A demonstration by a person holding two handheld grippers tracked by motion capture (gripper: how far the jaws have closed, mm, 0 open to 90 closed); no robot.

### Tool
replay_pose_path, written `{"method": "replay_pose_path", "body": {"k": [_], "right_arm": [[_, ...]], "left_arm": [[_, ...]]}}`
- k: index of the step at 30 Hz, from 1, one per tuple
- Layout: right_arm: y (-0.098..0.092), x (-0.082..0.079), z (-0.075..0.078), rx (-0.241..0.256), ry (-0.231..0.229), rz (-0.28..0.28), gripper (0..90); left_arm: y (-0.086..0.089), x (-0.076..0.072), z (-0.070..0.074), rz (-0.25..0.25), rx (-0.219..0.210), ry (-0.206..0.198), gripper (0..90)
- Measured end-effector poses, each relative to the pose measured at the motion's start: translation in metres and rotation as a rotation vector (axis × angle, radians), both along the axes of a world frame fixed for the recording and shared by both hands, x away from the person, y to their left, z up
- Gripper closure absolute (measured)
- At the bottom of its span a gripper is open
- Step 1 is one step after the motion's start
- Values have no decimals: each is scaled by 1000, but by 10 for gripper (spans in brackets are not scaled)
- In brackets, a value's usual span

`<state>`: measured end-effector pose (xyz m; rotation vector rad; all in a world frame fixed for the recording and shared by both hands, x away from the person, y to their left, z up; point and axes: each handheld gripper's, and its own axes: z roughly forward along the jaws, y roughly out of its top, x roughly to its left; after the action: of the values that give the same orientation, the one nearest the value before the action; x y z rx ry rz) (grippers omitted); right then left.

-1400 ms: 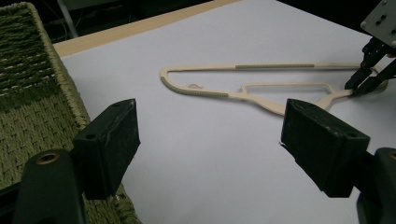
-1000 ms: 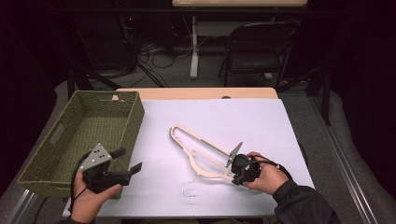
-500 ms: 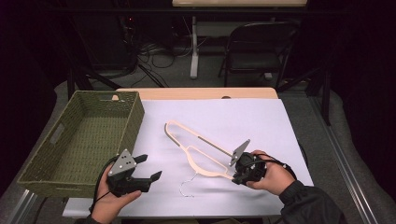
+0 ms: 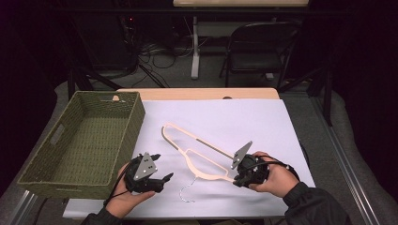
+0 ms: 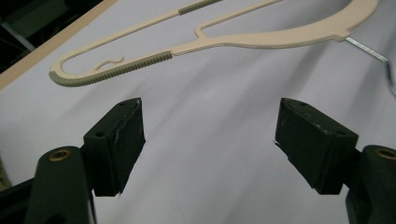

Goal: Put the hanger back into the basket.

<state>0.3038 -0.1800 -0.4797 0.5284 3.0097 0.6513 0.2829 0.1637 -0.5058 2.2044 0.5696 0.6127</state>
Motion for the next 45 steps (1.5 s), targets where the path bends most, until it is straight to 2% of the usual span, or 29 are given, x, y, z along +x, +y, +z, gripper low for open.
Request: {"method": "replay_pose_path", "body": {"k": [2, 3, 4, 5, 6, 7, 9, 10, 11, 15, 18, 24, 31, 35, 40, 45], "right_arm": [[0, -1, 3, 6, 8, 3, 801], [0, -1, 3, 6, 8, 3, 801], [1, -1, 6, -18, 25, 13, 801], [1, -1, 7, -27, 30, 18, 801], [2, -3, 0, 62, -19, -7, 801], [2, -3, 5, 8, 13, 9, 801], [2, -3, 5, 9, 11, 14, 801], [2, -3, 6, 13, 15, 18, 801], [2, -3, 6, 13, 15, 18, 801], [3, -5, 8, 17, 17, 22, 801], [3, -5, 8, 17, 14, 38, 801], [5, -7, 8, 11, 22, 41, 801], [7, -7, 7, 4, 30, 46, 800], [9, -6, 6, 4, 30, 58, 800], [9, -5, 5, -2, 32, 57, 800], [8, -5, 6, 18, 25, 49, 799]], "left_arm": [[-6, 4, -1, -9, 29, -49, 242], [-6, 4, -1, -9, 29, -49, 242], [-10, 6, 0, -18, 40, -89, 242], [-10, 6, 0, -18, 40, -89, 242], [-14, 8, -1, -34, 69, -136, 242], [-16, 10, -2, -41, 94, -162, 243], [-19, 11, -3, -45, 106, -173, 244], [-23, 12, -4, -71, 115, -189, 245], [-23, 12, -4, -71, 115, -189, 245], [-34, 16, -10, -106, 189, -244, 250], [-39, 18, -13, -126, 205, -264, 257], [-46, 22, -16, -174, 206, -282, 319], [-52, 28, -20, -218, 231, -292, 370], [-54, 29, -23, -251, 242, -293, 448], [-54, 30, -25, -242, 256, -287, 501], [-53, 31, -26, -230, 262, -270, 555]]}}
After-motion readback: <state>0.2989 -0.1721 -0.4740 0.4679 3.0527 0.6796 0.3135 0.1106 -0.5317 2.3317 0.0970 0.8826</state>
